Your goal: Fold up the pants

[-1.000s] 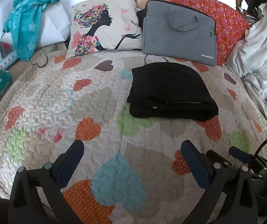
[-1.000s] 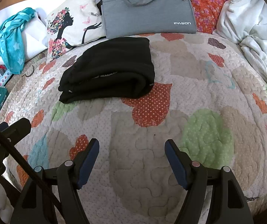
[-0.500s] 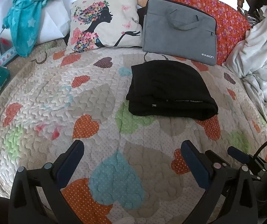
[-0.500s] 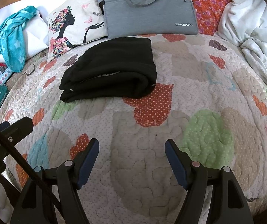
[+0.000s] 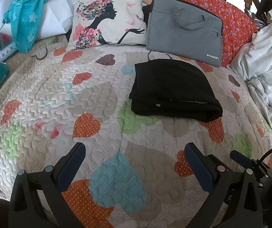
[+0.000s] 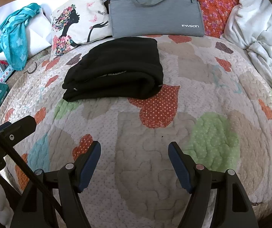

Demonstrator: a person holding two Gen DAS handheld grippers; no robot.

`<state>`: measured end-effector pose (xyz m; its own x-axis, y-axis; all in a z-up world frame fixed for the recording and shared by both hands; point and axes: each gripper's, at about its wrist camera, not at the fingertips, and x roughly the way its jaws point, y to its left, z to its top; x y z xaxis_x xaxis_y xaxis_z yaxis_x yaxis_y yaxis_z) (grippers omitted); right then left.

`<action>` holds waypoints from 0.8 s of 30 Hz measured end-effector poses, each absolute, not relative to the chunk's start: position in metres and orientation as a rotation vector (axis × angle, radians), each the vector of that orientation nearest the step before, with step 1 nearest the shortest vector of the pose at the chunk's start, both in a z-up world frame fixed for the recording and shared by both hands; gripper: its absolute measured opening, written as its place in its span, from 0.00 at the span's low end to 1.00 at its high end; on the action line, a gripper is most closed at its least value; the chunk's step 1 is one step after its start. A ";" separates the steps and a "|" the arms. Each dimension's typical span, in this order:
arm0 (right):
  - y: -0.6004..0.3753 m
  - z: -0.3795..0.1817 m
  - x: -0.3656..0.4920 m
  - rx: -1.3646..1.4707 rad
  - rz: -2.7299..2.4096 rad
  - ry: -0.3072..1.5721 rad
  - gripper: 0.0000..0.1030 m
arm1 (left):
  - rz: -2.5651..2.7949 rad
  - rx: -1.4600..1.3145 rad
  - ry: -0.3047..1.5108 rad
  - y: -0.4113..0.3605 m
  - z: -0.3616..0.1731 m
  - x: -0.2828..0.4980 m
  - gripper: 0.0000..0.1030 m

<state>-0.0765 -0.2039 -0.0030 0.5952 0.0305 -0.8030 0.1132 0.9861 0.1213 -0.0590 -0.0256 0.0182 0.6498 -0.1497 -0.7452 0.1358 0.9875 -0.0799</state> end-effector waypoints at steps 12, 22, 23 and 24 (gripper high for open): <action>-0.203 -0.005 -0.077 0.168 -0.050 0.939 0.76 | -0.155 -0.031 0.874 -0.023 0.014 -0.056 1.00; -0.204 -0.007 -0.076 0.171 -0.049 0.943 0.76 | -0.151 -0.029 0.880 -0.022 0.011 -0.054 1.00; -0.204 -0.007 -0.076 0.172 -0.049 0.943 0.76 | -0.151 -0.029 0.881 -0.022 0.011 -0.054 1.00; -0.203 -0.007 -0.076 0.172 -0.048 0.944 0.76 | -0.151 -0.028 0.881 -0.021 0.011 -0.054 1.00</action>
<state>-0.0763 -0.2034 -0.0071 0.5867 0.0340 -0.8091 0.1164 0.9852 0.1259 -0.0539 -0.0214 0.0110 0.6267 -0.1431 -0.7660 0.1197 0.9890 -0.0869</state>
